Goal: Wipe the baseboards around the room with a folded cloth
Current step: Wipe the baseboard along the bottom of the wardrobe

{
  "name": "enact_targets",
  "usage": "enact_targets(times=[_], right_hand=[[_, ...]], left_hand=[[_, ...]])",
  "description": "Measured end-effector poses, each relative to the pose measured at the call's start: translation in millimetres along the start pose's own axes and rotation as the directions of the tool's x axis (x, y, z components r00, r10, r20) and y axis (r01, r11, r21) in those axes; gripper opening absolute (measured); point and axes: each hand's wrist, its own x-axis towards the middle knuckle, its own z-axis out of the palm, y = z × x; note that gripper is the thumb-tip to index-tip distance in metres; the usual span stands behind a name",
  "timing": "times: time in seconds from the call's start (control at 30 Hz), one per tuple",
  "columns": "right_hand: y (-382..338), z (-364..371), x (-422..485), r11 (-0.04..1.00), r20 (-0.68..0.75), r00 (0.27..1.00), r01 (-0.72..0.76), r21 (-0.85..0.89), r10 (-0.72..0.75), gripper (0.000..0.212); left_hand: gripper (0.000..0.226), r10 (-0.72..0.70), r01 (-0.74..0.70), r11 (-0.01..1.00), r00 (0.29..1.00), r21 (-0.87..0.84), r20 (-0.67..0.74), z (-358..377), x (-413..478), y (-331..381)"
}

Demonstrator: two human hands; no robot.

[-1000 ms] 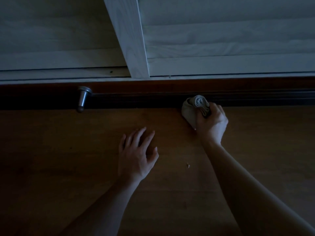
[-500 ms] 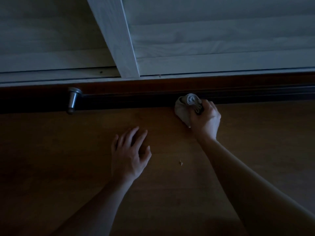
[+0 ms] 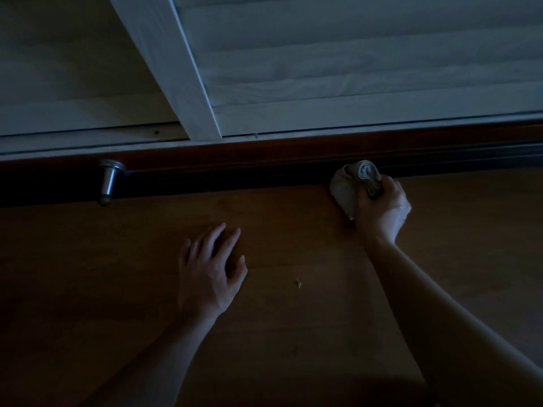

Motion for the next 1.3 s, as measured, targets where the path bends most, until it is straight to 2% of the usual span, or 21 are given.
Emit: enact_targets(times=[0.13, 0.3, 0.43, 0.6, 0.87, 1.0, 1.17, 1.3], right_hand=[[-1.7, 5.1, -1.0, 0.999, 0.052, 0.998, 0.046, -0.023, -0.045, 0.020], [-8.4, 12.0, -8.5, 0.999, -0.011, 0.999, 0.032, -0.029, -0.032, 0.019], [-41.9, 42.1, -36.0, 0.977, 0.115, 0.971, 0.213, -0.010, -0.211, 0.015], [-73.9, 73.4, -64.2, 0.967, 0.179, 0.950, 0.251, 0.043, -0.255, 0.020], [-58.6, 54.7, -48.7, 0.974, 0.154, 0.962, 0.228, -0.008, -0.224, 0.017], [-32.3, 29.1, -24.7, 0.979, 0.111, 0.977, 0.190, -0.067, -0.182, 0.019], [-8.2, -2.9, 3.2, 0.996, 0.029, 0.999, -0.017, -0.091, 0.020, 0.021], [-7.9, -10.2, 7.6, 0.989, 0.121, 0.987, 0.117, -0.090, -0.105, 0.025]], left_hand=[[0.059, 0.003, -0.003, 1.000, 1.000, -0.003, 0.008, 0.0, 0.2, 1.2], [0.060, -0.002, 0.002, 1.000, 1.000, 0.003, 0.015, -1.6, 0.9, 0.2], [0.059, 0.014, -0.014, 1.000, 1.000, 0.011, 0.014, -0.9, 0.8, -0.3], [0.059, 0.018, -0.018, 0.999, 1.000, -0.039, 0.002, -5.5, 0.7, 0.6], [0.068, -0.063, 0.062, 0.998, 0.997, 0.024, 0.048, -17.4, 14.6, 21.0], [0.064, 0.036, -0.038, 0.999, 0.997, 0.027, 0.063, -12.1, 21.4, 47.3], [0.068, 0.148, -0.145, 0.989, 0.985, -0.038, 0.083, -3.3, 12.3, 99.3], [0.068, 0.150, -0.148, 0.988, 0.986, -0.040, 0.067, 3.9, 7.4, 129.2]])
